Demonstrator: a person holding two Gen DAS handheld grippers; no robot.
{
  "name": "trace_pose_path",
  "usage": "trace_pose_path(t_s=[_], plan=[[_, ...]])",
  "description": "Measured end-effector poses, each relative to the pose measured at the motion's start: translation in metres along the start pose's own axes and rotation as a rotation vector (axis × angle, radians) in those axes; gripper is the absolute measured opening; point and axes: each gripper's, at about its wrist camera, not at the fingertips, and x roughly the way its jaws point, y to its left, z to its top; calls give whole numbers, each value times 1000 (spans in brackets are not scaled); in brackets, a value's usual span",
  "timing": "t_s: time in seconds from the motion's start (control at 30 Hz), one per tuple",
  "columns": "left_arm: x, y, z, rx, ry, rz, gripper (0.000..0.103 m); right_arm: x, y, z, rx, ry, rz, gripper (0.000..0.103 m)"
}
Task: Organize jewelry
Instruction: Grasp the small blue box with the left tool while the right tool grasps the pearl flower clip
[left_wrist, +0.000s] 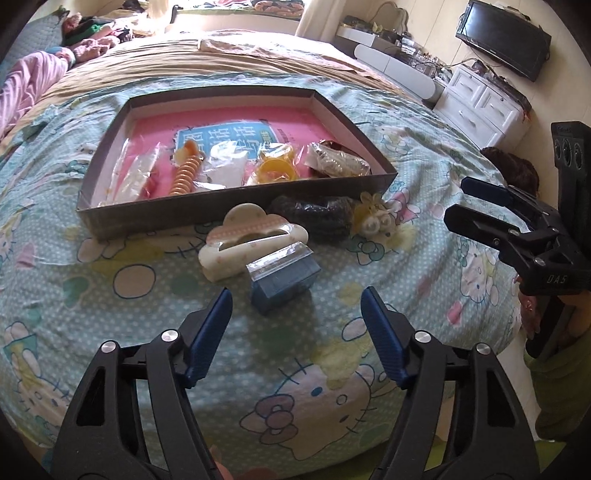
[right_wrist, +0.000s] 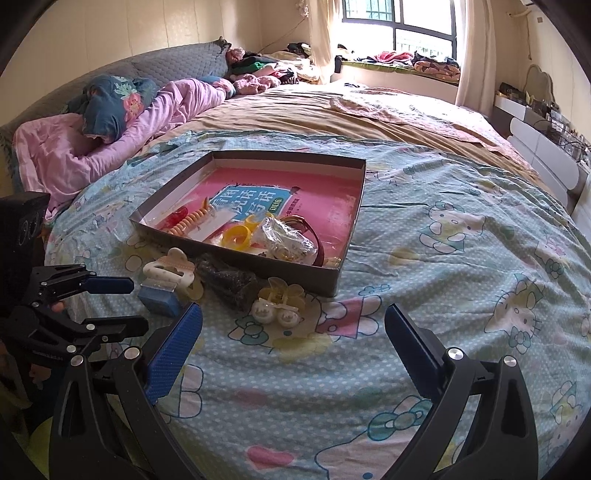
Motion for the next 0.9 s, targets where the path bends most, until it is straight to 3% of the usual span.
trace_pose_path(t_s=[0.23,0.43,0.53,0.7,0.9], plan=[[15,6,5,-43,20,33,63,14,-3,-8,11,34,18,98],[28,9,11,-66,38,44,49,29,-9,-12,56,60,46,97],[32,9,11,-61,38,57,41,39,-10,-11,79,77,61,88],[29,18,11,-71,21,86,40,58,-12,-8,129,99,98,73],[23,35,10,-107,8,95,40,76,-12,-6,169,119,129,45]])
